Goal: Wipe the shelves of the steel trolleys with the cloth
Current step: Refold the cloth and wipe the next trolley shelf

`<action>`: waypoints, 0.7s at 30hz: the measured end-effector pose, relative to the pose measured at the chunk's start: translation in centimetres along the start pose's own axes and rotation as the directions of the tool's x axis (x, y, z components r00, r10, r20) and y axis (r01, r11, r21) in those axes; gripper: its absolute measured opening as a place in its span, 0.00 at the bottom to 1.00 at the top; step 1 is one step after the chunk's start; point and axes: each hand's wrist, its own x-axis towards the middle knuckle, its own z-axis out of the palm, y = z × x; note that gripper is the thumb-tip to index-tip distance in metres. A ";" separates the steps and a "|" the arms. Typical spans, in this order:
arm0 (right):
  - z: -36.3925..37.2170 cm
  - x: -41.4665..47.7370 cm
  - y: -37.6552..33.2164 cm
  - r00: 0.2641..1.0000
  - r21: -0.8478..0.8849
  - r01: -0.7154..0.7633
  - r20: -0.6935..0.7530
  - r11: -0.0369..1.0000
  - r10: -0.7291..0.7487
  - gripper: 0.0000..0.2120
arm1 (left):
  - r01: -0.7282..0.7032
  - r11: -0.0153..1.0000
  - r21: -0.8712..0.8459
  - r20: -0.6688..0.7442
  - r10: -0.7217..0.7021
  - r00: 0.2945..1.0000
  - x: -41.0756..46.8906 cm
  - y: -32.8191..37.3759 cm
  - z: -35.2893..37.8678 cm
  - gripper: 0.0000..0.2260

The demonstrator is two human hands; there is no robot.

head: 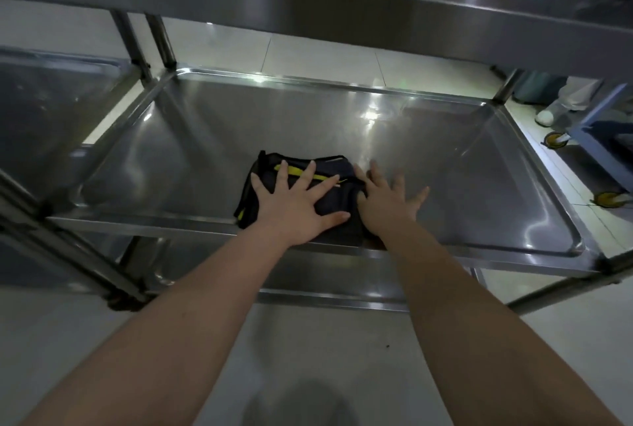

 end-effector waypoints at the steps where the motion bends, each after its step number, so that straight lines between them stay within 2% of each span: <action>1: 0.2 0.1 -0.5 1.000 0.025 -0.008 -0.001 1.000 0.008 0.26 | 0.007 1.000 0.001 -0.017 -0.007 1.000 -0.1 -0.9 0.1 0.38; 7: 0.8 0.5 -0.5 0.999 0.035 -0.039 0.013 0.999 0.039 0.37 | 0.281 0.959 -0.049 -0.046 -0.283 0.958 0.1 -14.7 -2.8 0.42; 10: 1.0 0.5 -1.2 0.996 -0.031 0.089 -0.013 0.995 -0.090 0.38 | 0.337 0.940 -0.053 -0.004 -0.337 0.941 0.7 -16.8 -3.6 0.43; 13: 0.9 0.7 -1.3 0.972 -0.094 0.234 0.003 0.968 -0.235 0.34 | 0.257 0.966 -0.033 0.005 -0.257 0.967 1.4 -13.3 -3.3 0.42; 17: 0.9 0.8 -0.9 0.976 -0.076 0.218 0.011 0.973 -0.218 0.33 | 0.085 0.996 0.008 0.017 -0.085 0.996 1.0 -6.5 -1.9 0.40; 19: 0.8 0.8 -0.6 0.977 -0.040 0.213 0.004 0.976 -0.213 0.35 | 0.046 0.999 0.022 0.026 -0.047 0.999 0.2 -6.6 -1.5 0.40; 21: 0.7 0.8 -0.4 0.976 -0.018 0.216 -0.001 0.976 -0.216 0.37 | 0.068 0.998 0.008 0.009 -0.068 0.998 -0.6 -10.5 -1.8 0.39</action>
